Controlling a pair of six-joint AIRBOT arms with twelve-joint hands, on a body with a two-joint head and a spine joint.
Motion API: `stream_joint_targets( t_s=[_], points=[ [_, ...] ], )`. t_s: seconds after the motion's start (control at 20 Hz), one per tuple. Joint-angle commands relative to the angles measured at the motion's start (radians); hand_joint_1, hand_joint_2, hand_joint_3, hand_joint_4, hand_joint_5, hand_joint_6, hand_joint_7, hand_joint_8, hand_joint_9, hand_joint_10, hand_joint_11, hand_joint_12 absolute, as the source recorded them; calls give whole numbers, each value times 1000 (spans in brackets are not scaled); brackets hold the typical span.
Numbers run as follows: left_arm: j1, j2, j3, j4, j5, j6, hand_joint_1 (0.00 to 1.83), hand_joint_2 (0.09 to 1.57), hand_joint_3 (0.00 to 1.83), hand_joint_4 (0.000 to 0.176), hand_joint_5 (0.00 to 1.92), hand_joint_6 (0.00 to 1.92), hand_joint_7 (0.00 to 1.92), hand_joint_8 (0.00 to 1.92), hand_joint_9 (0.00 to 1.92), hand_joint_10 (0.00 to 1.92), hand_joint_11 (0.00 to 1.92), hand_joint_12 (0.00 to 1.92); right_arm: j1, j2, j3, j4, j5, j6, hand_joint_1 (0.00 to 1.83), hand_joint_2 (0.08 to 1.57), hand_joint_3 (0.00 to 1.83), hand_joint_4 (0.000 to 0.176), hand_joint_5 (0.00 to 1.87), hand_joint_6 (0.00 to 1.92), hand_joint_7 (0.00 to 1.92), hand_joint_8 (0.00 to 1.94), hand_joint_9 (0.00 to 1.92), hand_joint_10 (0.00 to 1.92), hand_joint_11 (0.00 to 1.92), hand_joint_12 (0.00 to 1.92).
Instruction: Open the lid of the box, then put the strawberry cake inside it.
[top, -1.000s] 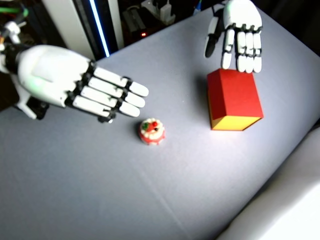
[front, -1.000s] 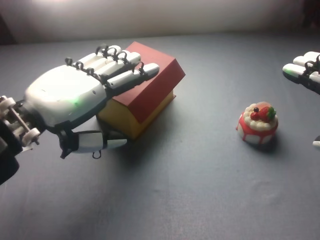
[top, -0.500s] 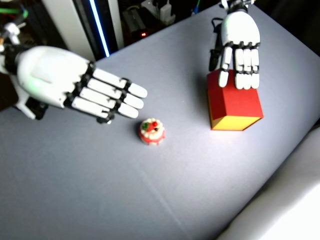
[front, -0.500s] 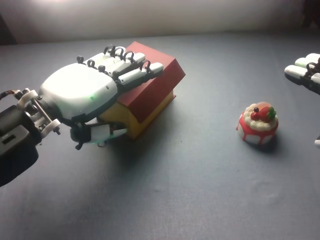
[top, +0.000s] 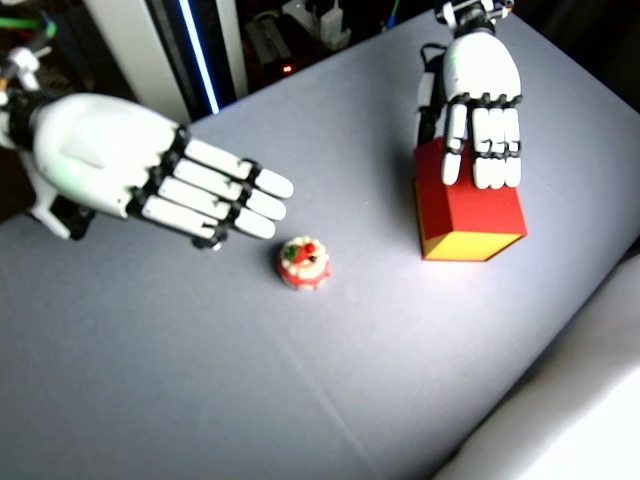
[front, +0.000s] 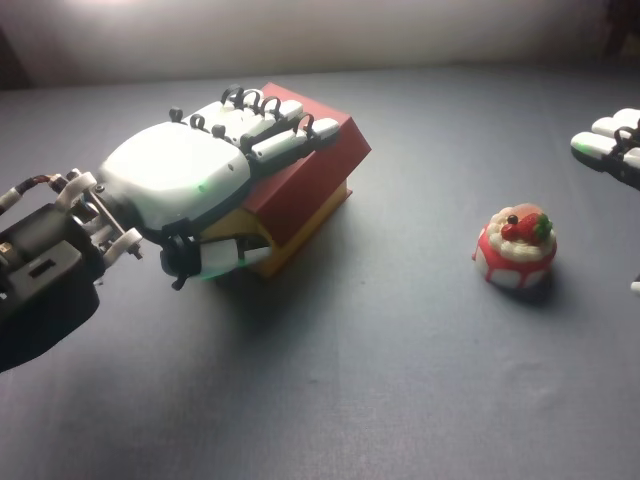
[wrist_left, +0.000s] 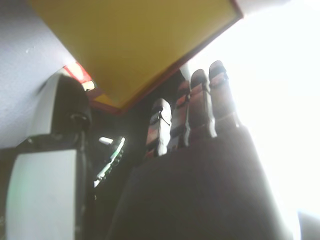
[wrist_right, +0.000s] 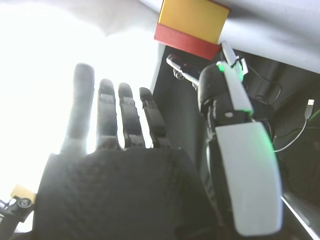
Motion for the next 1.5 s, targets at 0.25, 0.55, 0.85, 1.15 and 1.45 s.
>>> stream_joint_targets(
  t_s=[0.25,0.55,0.85,1.15,1.45],
  points=[
    [-27,-10,7,-10,-135,2,977,1229,17,153,0,0,0,0,0,0,0,0,1,2,4,13,126,0,630,1285,8,0,0,0,0,0,0,0,0,0],
    [-14,3,-1,-20,-243,-53,945,1191,0,112,0,0,0,0,0,0,0,0,-1,0,4,16,126,0,653,1285,6,0,0,0,0,0,0,0,0,0],
    [4,22,3,-81,-357,-99,904,1235,8,131,0,0,0,0,0,0,0,0,-1,0,4,17,126,0,629,1290,7,0,0,0,0,0,0,0,0,0],
    [11,30,32,-165,-437,-156,800,1279,19,100,0,0,0,0,0,0,4,12,-4,-2,5,22,126,0,629,1292,6,0,0,0,0,0,0,0,0,0],
    [20,31,72,-247,-490,-234,662,1313,0,104,0,0,0,0,0,0,0,631,-6,-4,6,25,126,0,621,1295,4,0,0,0,0,0,0,0,0,0]
  ],
)
